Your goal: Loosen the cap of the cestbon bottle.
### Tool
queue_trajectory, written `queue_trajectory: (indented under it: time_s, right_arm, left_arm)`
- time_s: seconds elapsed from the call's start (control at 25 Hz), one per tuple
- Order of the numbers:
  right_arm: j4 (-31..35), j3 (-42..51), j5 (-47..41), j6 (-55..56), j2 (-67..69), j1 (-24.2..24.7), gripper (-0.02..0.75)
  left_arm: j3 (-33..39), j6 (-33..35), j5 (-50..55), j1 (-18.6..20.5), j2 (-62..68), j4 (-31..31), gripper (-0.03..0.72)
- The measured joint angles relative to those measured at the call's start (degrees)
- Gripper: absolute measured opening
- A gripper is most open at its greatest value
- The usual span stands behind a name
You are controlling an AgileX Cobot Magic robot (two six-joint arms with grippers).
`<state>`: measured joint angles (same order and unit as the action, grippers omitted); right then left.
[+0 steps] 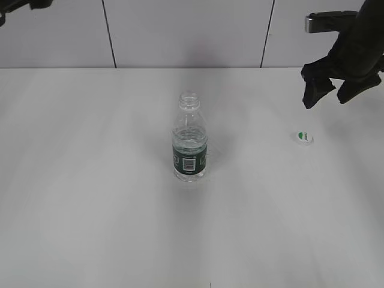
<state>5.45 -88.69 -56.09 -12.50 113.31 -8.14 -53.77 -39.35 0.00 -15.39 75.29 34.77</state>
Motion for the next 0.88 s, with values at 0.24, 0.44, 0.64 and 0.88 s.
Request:
queue_trajectory:
  time_s: [0.24,0.44,0.64,0.88]
  right_arm:
    - [0.2,0.0,-3.1,0.1,-0.1,0.0,0.585]
    - [0.2,0.0,-4.1,1.0,-0.1,0.2,0.585]
    - [0.2,0.0,-4.8,2.9,-0.7,1.7,0.585]
    - [-1.3,0.0,-6.1,4.7,-3.0,4.2,0.585]
  left_arm:
    - [-2.8,3.7,16.8,1.5,-0.3,-2.1,0.559]
    - [-6.3,16.1,25.7,4.5,-0.2,-15.6,0.559]
    - [-10.6,33.1,34.5,9.8,2.9,-33.1,0.559]
    - [-15.7,40.5,41.7,11.8,8.2,-38.0,0.559]
